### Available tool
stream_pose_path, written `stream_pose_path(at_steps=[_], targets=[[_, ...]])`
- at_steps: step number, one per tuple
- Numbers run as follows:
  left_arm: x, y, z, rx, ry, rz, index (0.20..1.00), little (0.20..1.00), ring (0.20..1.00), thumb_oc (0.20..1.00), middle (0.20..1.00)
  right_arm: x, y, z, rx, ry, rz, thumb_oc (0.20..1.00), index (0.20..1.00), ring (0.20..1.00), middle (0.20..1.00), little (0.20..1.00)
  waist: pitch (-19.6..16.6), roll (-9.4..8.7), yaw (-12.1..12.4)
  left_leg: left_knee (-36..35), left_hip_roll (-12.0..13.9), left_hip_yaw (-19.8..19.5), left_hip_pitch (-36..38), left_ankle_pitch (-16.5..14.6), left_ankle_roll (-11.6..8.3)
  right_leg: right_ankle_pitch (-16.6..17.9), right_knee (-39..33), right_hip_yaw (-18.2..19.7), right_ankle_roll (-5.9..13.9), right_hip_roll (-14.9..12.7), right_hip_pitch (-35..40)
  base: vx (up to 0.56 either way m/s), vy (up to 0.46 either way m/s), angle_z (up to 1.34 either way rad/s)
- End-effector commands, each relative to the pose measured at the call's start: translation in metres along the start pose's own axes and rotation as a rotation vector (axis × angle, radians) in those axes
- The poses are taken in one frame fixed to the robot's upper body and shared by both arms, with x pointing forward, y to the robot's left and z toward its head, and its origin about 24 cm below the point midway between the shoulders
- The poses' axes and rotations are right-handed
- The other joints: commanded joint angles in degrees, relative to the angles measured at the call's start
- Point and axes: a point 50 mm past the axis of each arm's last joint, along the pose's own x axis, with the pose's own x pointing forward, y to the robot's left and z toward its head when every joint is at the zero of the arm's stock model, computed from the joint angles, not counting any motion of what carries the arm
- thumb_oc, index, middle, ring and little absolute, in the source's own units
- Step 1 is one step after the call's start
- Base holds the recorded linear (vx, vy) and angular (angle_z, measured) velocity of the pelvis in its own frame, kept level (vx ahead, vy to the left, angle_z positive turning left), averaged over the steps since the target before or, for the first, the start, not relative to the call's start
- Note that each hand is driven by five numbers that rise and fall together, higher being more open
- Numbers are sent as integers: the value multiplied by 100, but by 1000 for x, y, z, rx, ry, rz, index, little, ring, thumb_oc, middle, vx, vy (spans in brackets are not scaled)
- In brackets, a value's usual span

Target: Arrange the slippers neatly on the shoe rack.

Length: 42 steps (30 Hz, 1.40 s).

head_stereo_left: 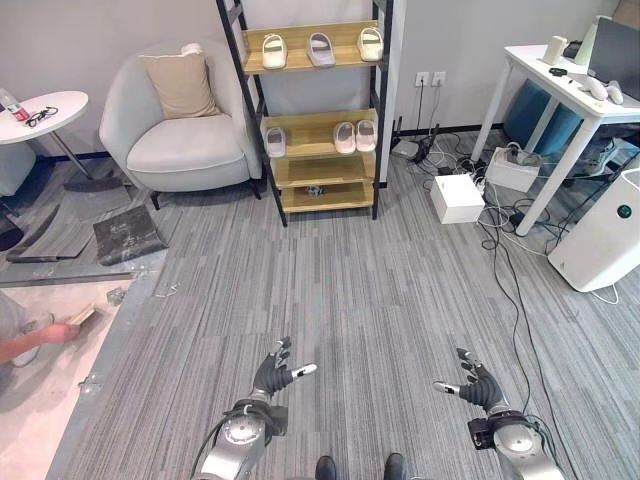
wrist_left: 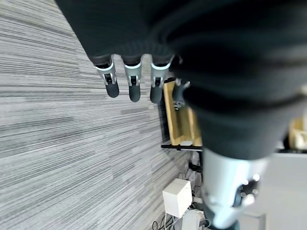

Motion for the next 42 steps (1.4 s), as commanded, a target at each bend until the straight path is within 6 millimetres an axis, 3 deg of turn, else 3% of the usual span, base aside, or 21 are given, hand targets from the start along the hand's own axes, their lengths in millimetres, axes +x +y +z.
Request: stream_pose_path(at_steps=[1,8,20,24,36,42], targets=[[9,3,20,67,-84,-6,1000,1000,1000,1000,1000,5,-6,21,26,-97,-34,1000,1000,1000,1000,1000,-63,-201,-15,-43,67,-208,220,-478,-225,-645,12,46,453,-343,347,0,0,0],[9,-3,8,23,-21,-10,1000,1000,1000,1000,1000,4,5,17,59,-69,11,1000,1000,1000,1000,1000,-48,-208,-42,-43,77,-194,264,-489,-226,-657,12,46,441,-325,371,0,0,0],[10,2,10,9,-22,30,1000,1000,1000,1000,1000,3,21,9,138,-17,65,1000,1000,1000,1000,1000,-54,-215,-21,-43,76,-244,285,-494,-244,-689,12,-14,434,-336,437,0,0,0],[11,4,22,-30,-74,40,1000,1000,1000,1000,1000,6,18,18,150,-52,48,1000,1000,1000,1000,1000,-65,-210,9,-43,61,-274,288,-491,-256,-688,12,-65,434,-354,472,-6,7,4],[9,10,14,-41,-44,87,1000,1000,1000,1000,1000,12,19,36,65,-120,63,1000,1000,1000,1000,1000,-65,-231,90,-43,43,-356,308,-484,-254,-692,12,-132,435,-368,529,-6,3,4],[8,27,9,-3,-26,147,1000,1000,1000,1000,1000,14,2,36,43,-126,8,1000,1000,1000,1000,1000,-72,-222,110,-43,49,-364,328,-492,-266,-700,12,-157,434,-368,556,3,2,1]])
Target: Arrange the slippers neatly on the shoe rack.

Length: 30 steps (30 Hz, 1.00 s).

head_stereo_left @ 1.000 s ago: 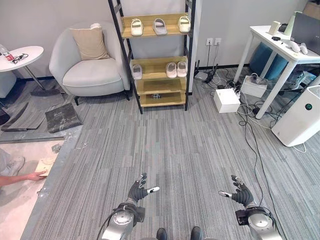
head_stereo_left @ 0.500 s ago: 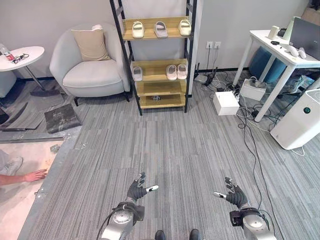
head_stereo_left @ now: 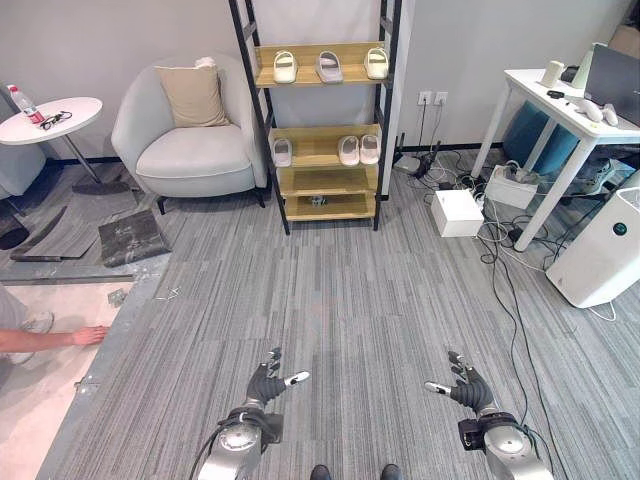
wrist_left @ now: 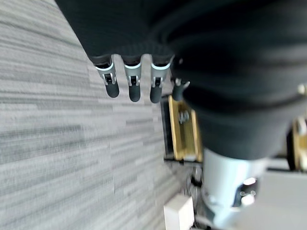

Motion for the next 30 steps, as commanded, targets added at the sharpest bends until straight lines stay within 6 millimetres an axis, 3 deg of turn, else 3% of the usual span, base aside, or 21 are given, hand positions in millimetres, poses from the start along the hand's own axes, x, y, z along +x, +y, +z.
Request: stream_pose_path(at_steps=[1,7,22,25,26,27,30], targets=[[12,10,25,25,-103,38,1000,1000,1000,1000,1000,12,-16,38,-45,-156,-39,1000,1000,1000,1000,1000,58,-152,84,-5,46,-181,256,-468,-211,-680,12,-5,463,-371,397,7,6,3],[14,24,34,76,-138,59,1000,1000,1000,1000,1000,13,-28,40,-104,-159,-37,1000,1000,1000,1000,1000,55,-154,70,-5,51,-159,256,-493,-201,-663,12,22,472,-371,381,0,1,1],[12,20,38,66,-161,37,1000,1000,1000,1000,1000,12,-31,40,-95,-153,-65,1000,1000,1000,1000,1000,183,-245,147,-5,-77,-202,29,-514,-47,-562,95,71,593,-467,144,18,36,0],[13,19,40,40,-164,46,1000,1000,1000,1000,1000,14,-32,42,-58,-158,-88,1000,1000,1000,1000,1000,262,-224,139,49,-144,-247,-11,-550,61,-716,771,112,655,-590,-113,31,162,1],[13,19,41,42,-168,43,1000,1000,1000,1000,1000,15,-31,45,-52,-167,-91,1000,1000,1000,1000,1000,350,-200,141,88,-178,-260,18,-589,139,-714,1377,133,750,-707,-351,13,158,2],[13,19,41,42,-168,43,1000,1000,1000,1000,1000,15,-31,45,-52,-167,-91,1000,1000,1000,1000,1000,351,-206,145,91,-187,-255,13,-588,143,-732,1415,142,755,-719,-374,25,162,0],[12,17,40,36,-169,35,1000,1000,1000,1000,1000,18,-28,46,-66,-164,-84,1000,1000,1000,1000,1000,494,-157,76,86,-257,-228,213,-663,287,-262,2469,242,883,-906,-765,107,147,0]])
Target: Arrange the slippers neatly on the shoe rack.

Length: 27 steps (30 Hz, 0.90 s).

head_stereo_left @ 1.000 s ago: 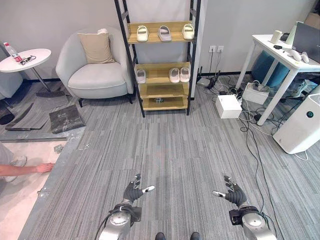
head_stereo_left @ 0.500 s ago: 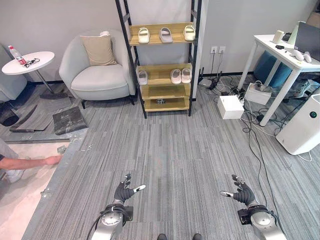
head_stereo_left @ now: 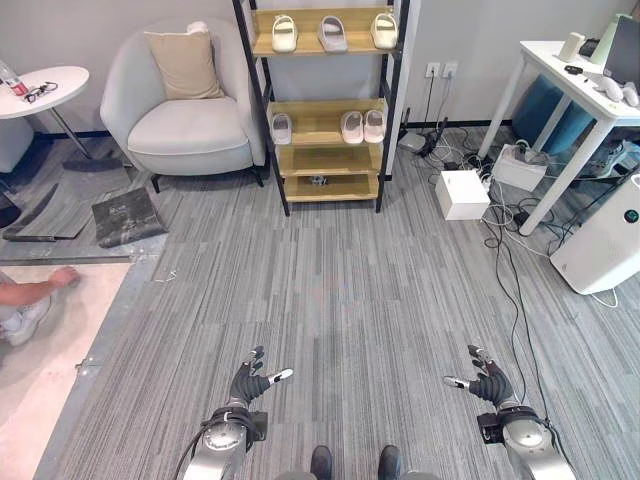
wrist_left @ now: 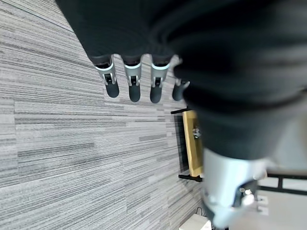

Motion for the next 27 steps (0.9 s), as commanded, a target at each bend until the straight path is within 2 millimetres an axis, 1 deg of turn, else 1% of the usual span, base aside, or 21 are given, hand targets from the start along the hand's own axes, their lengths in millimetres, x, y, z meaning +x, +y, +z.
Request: stream_pose_path(at_steps=[1,2,3,4,5,6,8,10,11,13,14,16,17,18,20,21,22,23,25,26,27], targets=[[10,1,31,13,-138,-4,1000,1000,1000,1000,1000,14,-1,33,24,-121,-31,1000,1000,1000,1000,1000,334,-63,52,63,-133,-258,632,-654,55,35,1819,357,668,-622,-281,165,115,-1],[10,1,31,13,-138,-4,1000,1000,1000,1000,1000,14,-1,33,24,-121,-31,1000,1000,1000,1000,1000,335,-66,56,63,-136,-254,633,-658,54,22,1840,363,667,-626,-292,254,77,9],[11,0,32,9,-139,-7,1000,1000,1000,1000,1000,13,-2,35,31,-130,-31,1000,1000,1000,1000,1000,359,-80,15,2,-176,-307,789,-730,33,-17,1522,309,600,-574,-517,151,11,14],[11,0,32,9,-139,-7,1000,1000,1000,1000,1000,13,-2,35,31,-129,-31,1000,1000,1000,1000,1000,366,-70,11,1,-163,-312,805,-742,29,-22,1511,298,596,-563,-495,218,-2,9],[11,-1,33,11,-141,-12,1000,1000,1000,1000,1000,13,-2,33,35,-122,-31,1000,1000,1000,1000,1000,393,-77,-11,-6,-175,-350,864,-785,15,15,1244,215,580,-574,-509,145,-38,11],[12,-2,34,14,-143,-18,1000,1000,1000,1000,1000,13,-4,32,36,-118,-34,1000,1000,1000,1000,1000,418,-84,-34,-6,-178,-385,920,-836,3,80,998,149,573,-583,-531,236,-78,5],[14,-2,37,22,-149,-21,1000,1000,1000,1000,1000,13,-4,31,37,-112,-37,1000,1000,1000,1000,1000,456,-119,-116,-6,-168,-475,1051,-971,-50,332,89,104,601,-534,-695,264,-104,7],[16,-1,42,38,-158,-18,1000,1000,1000,1000,1000,13,-2,30,39,-107,-34,1000,1000,1000,1000,1000,479,-160,-241,-6,-137,-540,1188,-1045,-106,570,-503,265,675,-451,-920,296,-91,17],[17,0,44,41,-165,-15,1000,1000,1000,1000,1000,12,-1,29,39,-99,-35,1000,1000,1000,1000,1000,481,-123,-281,-6,-64,-561,1274,-1107,-148,658,-779,307,710,-370,-951,315,-88,32],[18,1,49,48,-181,-14,1000,1000,1000,1000,1000,12,-1,26,42,-87,-37,1000,1000,1000,1000,1000,455,-139,-332,-6,-25,-620,1425,-1225,-200,763,-953,269,764,-339,-1007,333,-93,35],[18,1,49,50,-181,-13,1000,1000,1000,1000,1000,11,-2,24,38,-81,-38,1000,1000,1000,1000,1000,422,-144,-379,-6,-19,-666,1516,-1280,-210,773,-886,345,757,-318,-1034,365,-100,25],[19,0,48,50,-180,-19,1000,1000,1000,1000,1000,10,-3,21,37,-72,-35,1000,1000,1000,1000,1000,359,-150,-408,0,2,-723,1617,-1300,-230,755,-943,425,708,-248,-953,331,-95,38],[18,-2,44,41,-168,-14,1000,1000,1000,1000,1000,8,-4,17,45,-62,-34,1000,1000,1000,1000,1000,214,-153,-444,148,48,-831,1724,-1329,-240,840,-907,525,590,-101,-893,428,-145,50],[17,-3,44,34,-164,-17,1000,1000,1000,1000,1000,8,-5,15,48,-50,-35,1000,1000,1000,1000,1000,160,-131,-460,251,89,-879,1734,-1298,-264,813,-836,527,541,-30,-860,576,-203,21],[16,-6,39,19,-148,-27,1000,1000,1000,1000,1000,7,-8,13,57,-45,-36,1000,1000,1000,1000,1000,80,-62,-463,668,157,-938,1678,-1065,-378,700,-761,436,432,107,-731,385,-142,-4],[16,-8,38,14,-141,-31,1000,1000,1000,1000,1000,7,-9,12,61,-48,-33,1000,1000,1000,1000,1000,55,-31,-469,899,176,-937,1610,-867,-475,640,-756,386,375,164,-646,229,-75,-3],[16,-8,38,14,-140,-32,1000,1000,1000,1000,1000,6,-9,12,61,-48,-34,1000,1000,1000,1000,1000,53,-27,-475,910,179,-944,1603,-873,-477,638,-757,378,373,165,-645,353,-128,-9],[16,-14,39,11,-142,-54,1000,1000,1000,1000,1000,5,-10,9,78,-40,-35,1000,1000,1000,1000,1000,66,23,-459,1689,232,-818,1349,-306,-820,426,-806,270,242,297,-329,338,-140,-4],[17,-18,42,15,-148,-75,1000,1000,1000,1000,1000,5,-8,9,98,-38,-32,1000,1000,1000,1000,1000,189,-75,-408,2834,178,-650,789,277,-1123,196,-836,268,74,291,45,402,-212,31],[20,-21,49,13,-168,-90,1000,1000,1000,1000,1000,6,-7,15,117,-64,-29,1000,1000,1000,1000,1000,393,-289,-302,3789,-16,-563,249,448,-1135,17,-819,378,-67,178,325,330,-225,31],[20,-22,50,14,-170,-94,1000,1000,1000,1000,1000,6,-6,15,119,-61,-26,1000,1000,1000,1000,1000,457,-346,-256,4003,-42,-453,60,319,-1039,-29,-831,402,-94,159,431,229,-166,3]])
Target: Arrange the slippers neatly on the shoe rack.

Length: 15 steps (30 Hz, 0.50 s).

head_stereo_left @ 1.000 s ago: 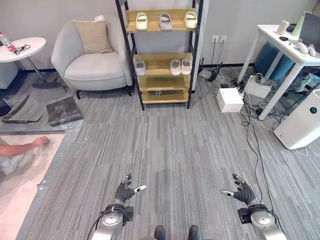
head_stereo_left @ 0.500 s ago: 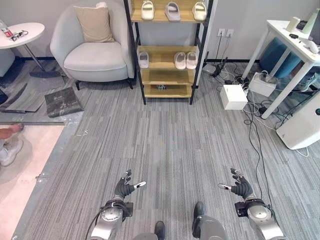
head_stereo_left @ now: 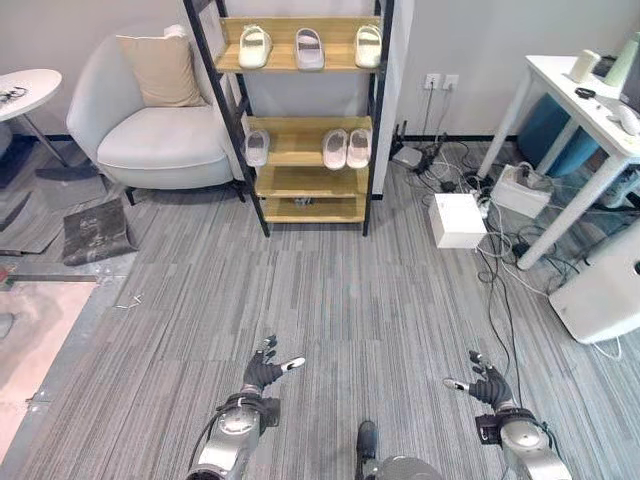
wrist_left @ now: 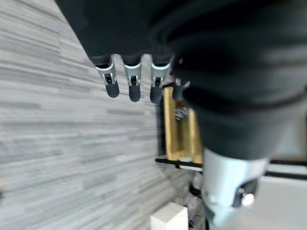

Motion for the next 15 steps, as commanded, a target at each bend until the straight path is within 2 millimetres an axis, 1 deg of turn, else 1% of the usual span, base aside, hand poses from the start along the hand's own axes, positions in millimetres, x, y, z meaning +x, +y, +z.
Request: stream_pose_path(at_steps=[1,2,3,4,5,6,7,8,9,10,11,12,14,15], targets=[[11,9,37,37,-142,-7,1000,1000,1000,1000,1000,7,-5,36,49,-160,-10,1000,1000,1000,1000,1000,452,-127,100,-996,-631,561,1012,732,744,-85,79,383,397,-402,234,258,-125,-32],[10,10,38,36,-148,-2,1000,1000,1000,1000,1000,7,-3,37,55,-158,-9,1000,1000,1000,1000,1000,512,-249,218,-1105,-707,675,503,477,963,-202,46,449,360,-447,397,204,-76,-31],[10,10,38,36,-147,-2,1000,1000,1000,1000,1000,7,-3,37,55,-157,-9,1000,1000,1000,1000,1000,514,-229,234,-1067,-681,686,502,433,965,-211,43,461,360,-422,407,331,-105,-13],[9,10,37,36,-145,1,1000,1000,1000,1000,1000,8,1,37,56,-157,0,1000,1000,1000,1000,1000,539,-265,325,-1299,-714,737,213,198,1086,-265,-14,497,394,-423,559,223,-33,-6],[9,11,38,38,-147,1,1000,1000,1000,1000,1000,9,2,39,56,-161,6,1000,1000,1000,1000,1000,532,-298,373,-1693,-759,753,-53,105,1166,-313,-58,521,411,-417,628,361,-28,4],[8,11,36,45,-143,1,1000,1000,1000,1000,1000,9,5,40,55,-164,13,1000,1000,1000,1000,1000,507,-301,454,-2222,-781,784,-125,-42,1258,-399,-100,582,448,-386,722,327,8,-18],[8,11,34,51,-137,-1,1000,1000,1000,1000,1000,9,7,40,52,-164,23,1000,1000,1000,1000,1000,488,-304,490,-2704,-754,786,-117,-91,1321,-476,-106,614,464,-364,775,378,49,-46],[7,12,32,61,-130,3,1000,1000,1000,1000,1000,9,8,39,46,-165,30,1000,1000,1000,1000,1000,440,-264,496,-3474,-674,753,-148,140,1312,-555,-127,633,485,-300,840,479,84,-58],[7,13,31,80,-122,5,1000,1000,1000,1000,1000,8,11,40,36,-170,43,1000,1000,1000,1000,1000,398,-158,552,-4556,-439,719,-331,742,1238,-741,-144,680,499,-150,1058,495,84,-31],[8,13,32,85,-119,7,1000,1000,1000,1000,1000,8,12,40,33,-169,42,1000,1000,1000,1000,1000,407,-156,578,-4911,-421,756,-317,933,1184,-799,-144,705,492,-129,1160,575,124,1],[8,17,33,89,-120,21,1000,1000,1000,1000,1000,9,12,43,28,-179,44,1000,1000,1000,1000,1000,369,-151,577,-5018,-399,897,-439,1088,1117,-875,-144,775,502,-69,1282,427,122,-3],[7,19,31,79,-114,31,1000,1000,1000,1000,1000,9,14,41,33,-169,50,1000,1000,1000,1000,1000,297,-155,584,-5046,-380,934,-342,1089,1157,-904,-144,834,506,-48,1334,471,173,-13],[6,20,25,76,-96,36,1000,1000,1000,1000,1000,7,18,36,41,-148,59,1000,1000,1000,1000,1000,170,-204,583,-5046,-430,1033,-277,1145,1170,-933,-144,783,584,-143,1431,379,160,-33],[6,21,23,76,-91,38,1000,1000,1000,1000,1000,8,19,35,43,-141,59,1000,1000,1000,1000,1000,119,-230,582,-5046,-467,1083,-213,1106,1202,-963,-102,805,610,-202,1451,366,167,-42]])
